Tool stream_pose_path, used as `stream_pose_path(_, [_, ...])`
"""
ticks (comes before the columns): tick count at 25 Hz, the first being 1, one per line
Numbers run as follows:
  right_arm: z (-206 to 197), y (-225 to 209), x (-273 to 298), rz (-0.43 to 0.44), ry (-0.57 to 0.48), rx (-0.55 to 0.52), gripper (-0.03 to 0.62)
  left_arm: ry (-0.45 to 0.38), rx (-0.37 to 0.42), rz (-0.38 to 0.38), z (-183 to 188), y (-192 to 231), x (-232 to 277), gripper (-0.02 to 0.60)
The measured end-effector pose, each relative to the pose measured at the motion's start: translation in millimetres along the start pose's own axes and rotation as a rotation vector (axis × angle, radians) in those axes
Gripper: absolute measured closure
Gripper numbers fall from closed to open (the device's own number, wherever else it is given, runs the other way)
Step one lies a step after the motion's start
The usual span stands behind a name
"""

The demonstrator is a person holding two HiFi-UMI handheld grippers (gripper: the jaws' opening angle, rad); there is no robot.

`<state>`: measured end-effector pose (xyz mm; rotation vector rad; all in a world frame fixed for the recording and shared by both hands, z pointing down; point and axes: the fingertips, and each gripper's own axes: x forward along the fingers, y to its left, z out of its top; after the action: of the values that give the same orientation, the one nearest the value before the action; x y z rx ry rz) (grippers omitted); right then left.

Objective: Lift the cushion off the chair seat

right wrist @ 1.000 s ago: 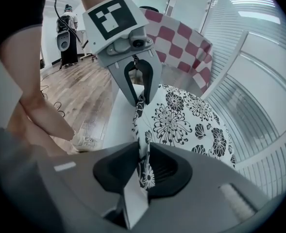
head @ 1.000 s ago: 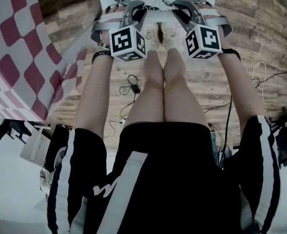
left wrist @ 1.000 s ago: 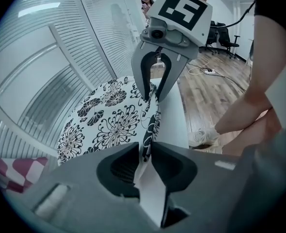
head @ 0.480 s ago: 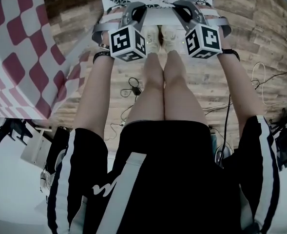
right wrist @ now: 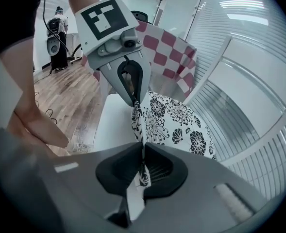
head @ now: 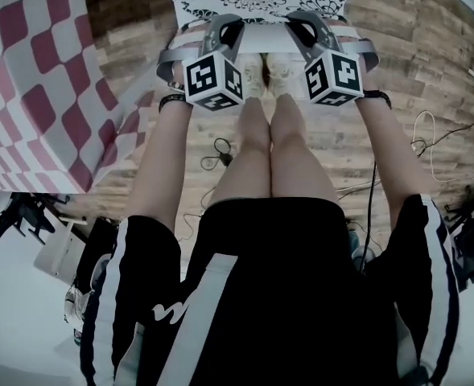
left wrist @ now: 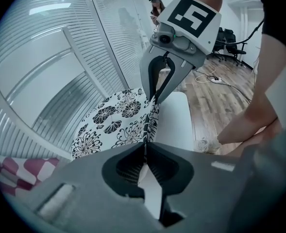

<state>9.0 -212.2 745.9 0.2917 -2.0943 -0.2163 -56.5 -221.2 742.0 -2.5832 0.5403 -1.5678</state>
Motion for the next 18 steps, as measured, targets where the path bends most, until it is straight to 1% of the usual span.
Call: stream_pose_path(18, [17,-11,-36,-0.029,0.011,0.014,0.586,-0.008,-0.036,0.034,22,7,-31,0.565])
